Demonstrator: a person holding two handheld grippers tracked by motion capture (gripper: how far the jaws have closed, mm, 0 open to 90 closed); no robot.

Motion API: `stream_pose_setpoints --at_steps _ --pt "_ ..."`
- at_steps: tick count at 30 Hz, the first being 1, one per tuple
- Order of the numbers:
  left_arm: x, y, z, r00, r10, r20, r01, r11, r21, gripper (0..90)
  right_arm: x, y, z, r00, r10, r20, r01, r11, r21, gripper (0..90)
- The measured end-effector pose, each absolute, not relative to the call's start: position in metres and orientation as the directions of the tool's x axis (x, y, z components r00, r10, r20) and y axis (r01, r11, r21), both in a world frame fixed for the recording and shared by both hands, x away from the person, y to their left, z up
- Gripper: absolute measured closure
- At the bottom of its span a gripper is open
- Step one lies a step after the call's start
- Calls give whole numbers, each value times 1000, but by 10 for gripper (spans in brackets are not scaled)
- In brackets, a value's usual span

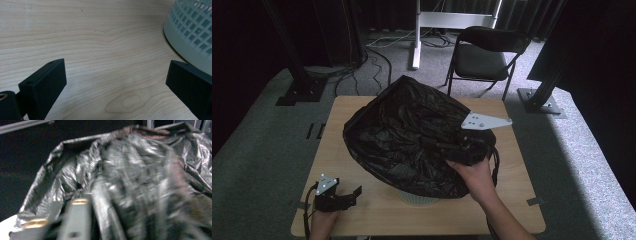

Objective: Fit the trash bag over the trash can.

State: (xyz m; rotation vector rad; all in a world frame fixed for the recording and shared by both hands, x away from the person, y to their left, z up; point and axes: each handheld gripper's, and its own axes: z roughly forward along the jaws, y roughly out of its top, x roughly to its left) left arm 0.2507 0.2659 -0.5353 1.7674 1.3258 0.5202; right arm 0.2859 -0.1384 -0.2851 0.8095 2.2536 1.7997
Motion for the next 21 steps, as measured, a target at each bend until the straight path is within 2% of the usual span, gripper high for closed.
stream_pose_setpoints --at_steps 3,6,11,21 --pt "251 265 -536 353 922 -155 574 -83 815 31 285 -144 -280 -844 485 231 313 95 945 386" --pt "251 265 -537 355 922 -152 576 -88 813 31 281 -151 -272 -853 468 233 297 68 952 331" --pt "251 264 -535 358 921 -153 576 -89 813 32 273 -163 -260 -858 459 231 282 44 959 286" --pt "245 268 -513 347 926 -147 553 -76 830 31 255 -222 -244 -797 571 196 220 -27 975 258"
